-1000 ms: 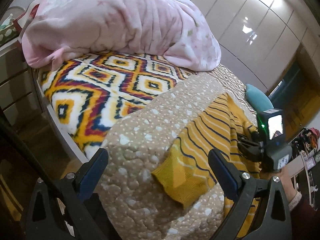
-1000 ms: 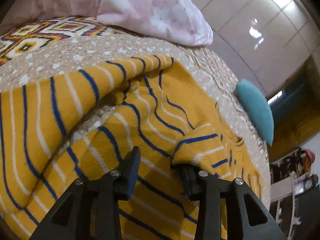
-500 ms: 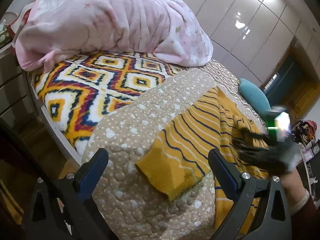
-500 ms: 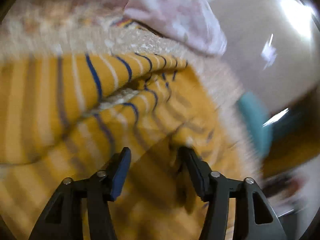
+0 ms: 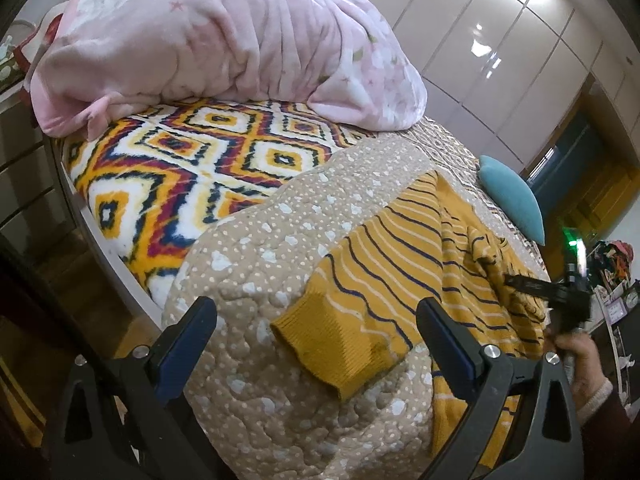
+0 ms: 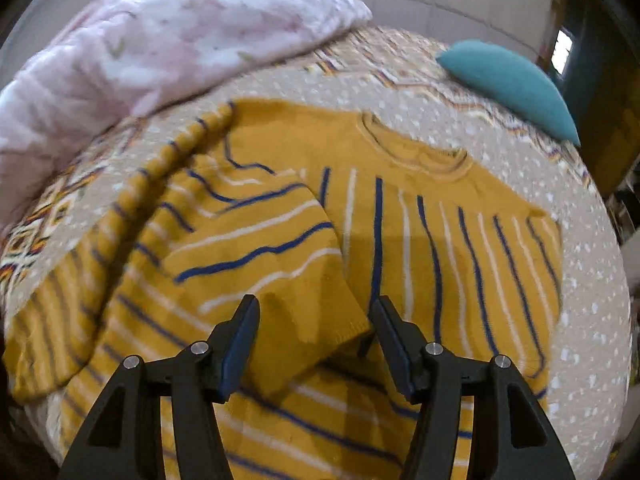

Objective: Fold small clothes

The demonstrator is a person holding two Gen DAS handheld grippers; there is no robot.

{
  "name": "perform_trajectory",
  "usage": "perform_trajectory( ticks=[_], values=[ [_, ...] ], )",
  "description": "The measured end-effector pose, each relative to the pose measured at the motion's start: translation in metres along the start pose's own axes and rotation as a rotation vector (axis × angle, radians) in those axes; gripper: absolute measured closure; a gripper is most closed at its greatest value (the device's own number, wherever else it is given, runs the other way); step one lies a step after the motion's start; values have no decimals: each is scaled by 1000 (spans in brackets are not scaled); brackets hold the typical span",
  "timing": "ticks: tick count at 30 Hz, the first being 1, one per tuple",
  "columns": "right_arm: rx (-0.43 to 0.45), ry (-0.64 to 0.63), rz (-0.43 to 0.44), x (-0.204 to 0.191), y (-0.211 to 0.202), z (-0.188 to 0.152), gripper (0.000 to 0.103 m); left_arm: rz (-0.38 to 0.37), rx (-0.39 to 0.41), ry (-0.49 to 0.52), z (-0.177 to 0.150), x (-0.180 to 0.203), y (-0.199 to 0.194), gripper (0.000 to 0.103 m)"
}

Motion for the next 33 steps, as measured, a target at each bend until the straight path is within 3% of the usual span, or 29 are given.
perform_trajectory(
  ticks=[1,2,7,11,15,18,20,22,26,29,33],
  values=[
    [-21,16,14,1,8,0,73,-2,1,-2,0,-1,0,4],
    [-42,31,41,1,12,-1,92,-3,3,-2,1,-2,0,4],
    [4,50,20,4,-19,9,94,-8,-1,-30,5,-10,8,4],
    [70,68,99,-12,-39,56,94,1,-9,-17,3,-11,13,4],
    [130,37,244,-61,-39,110,89,28,-7,-1,2,-12,13,4],
    [136,39,280,-78,-40,125,52,38,-16,3,3,-12,14,4],
    [159,34,244,-71,-48,121,46,40,-16,10,2,-11,14,4],
    [151,32,169,-48,-55,102,46,35,-17,14,1,-9,15,4],
    [62,127,-37,46,-54,33,45,33,-28,29,-5,-2,18,4],
    [9,277,-89,112,-53,-17,43,24,-44,40,-10,7,18,4],
    [-7,408,-79,153,-44,-55,41,14,-56,66,-16,22,14,4]
  ],
)
Point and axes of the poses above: each gripper's, at about its wrist camera, not at the fingertips, and y roughly the way its jaws point, x to its right, z to its top, the point moved 6 cm from there along y, roughly the way its jaws point, and after that the axes turned 10 degrees about -y, right-handed, at the moved point
